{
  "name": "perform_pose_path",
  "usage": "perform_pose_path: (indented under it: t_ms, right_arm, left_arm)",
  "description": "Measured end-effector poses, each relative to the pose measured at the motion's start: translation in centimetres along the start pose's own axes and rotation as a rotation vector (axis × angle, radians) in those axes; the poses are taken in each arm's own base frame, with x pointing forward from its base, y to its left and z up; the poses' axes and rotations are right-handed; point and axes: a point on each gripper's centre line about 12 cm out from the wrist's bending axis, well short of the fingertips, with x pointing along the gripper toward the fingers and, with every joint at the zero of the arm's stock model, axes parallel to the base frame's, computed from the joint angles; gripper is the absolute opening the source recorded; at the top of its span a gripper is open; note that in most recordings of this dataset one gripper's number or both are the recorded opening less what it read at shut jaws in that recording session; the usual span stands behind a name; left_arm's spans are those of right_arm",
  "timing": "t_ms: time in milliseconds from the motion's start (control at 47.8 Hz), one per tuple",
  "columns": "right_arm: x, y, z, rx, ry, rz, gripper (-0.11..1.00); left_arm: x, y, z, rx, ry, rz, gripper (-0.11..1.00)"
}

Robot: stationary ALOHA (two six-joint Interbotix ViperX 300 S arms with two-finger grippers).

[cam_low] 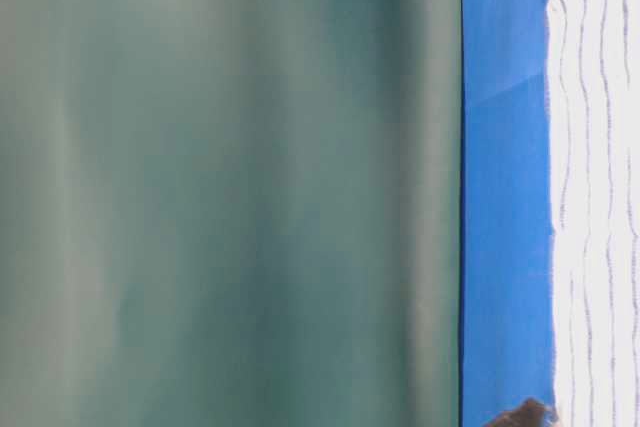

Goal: Fold the blue towel.
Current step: 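Move both grippers to the towel's top corners and grasp them, then lift the top corners and fold them down toward the bottom edge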

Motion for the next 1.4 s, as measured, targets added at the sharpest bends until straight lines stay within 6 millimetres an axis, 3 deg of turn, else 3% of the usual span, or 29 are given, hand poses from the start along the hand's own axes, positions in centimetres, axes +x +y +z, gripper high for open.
perform_pose_path:
  t_ms: [147, 293, 482, 607, 963, 1403]
  right_arm:
    - [0.4, 0.0, -0.2, -0.004, 0.015, -0.002, 0.68]
    - [0.6, 0.2, -0.6, -0.008, 0.026, 0.002, 0.5]
    - [0.6, 0.5, -0.6, -0.019, 0.029, 0.011, 0.16]
    - [0.6, 0.7, -0.6, -0.024, 0.028, 0.017, 0.0]
    - [0.5, 0.8, -0.5, -0.029, 0.022, 0.021, -0.02]
    - [-2.7, 1.5, 2.9, -0.005, -0.086, 0.064, -0.02]
  left_arm:
    - [1.0, 0.0, -0.6, -0.001, 0.021, 0.0, 0.78]
    - [1.4, 0.0, -1.1, -0.008, 0.043, 0.002, 0.7]
    - [1.6, 0.0, -1.1, -0.006, 0.052, 0.0, 0.26]
    - [1.6, -0.2, -1.1, 0.008, 0.054, -0.004, 0.03]
    - [1.5, -0.3, -1.0, 0.013, 0.055, -0.007, 0.02]
    - [-0.6, -0.4, 1.6, 0.044, 0.012, -0.014, 0.02]
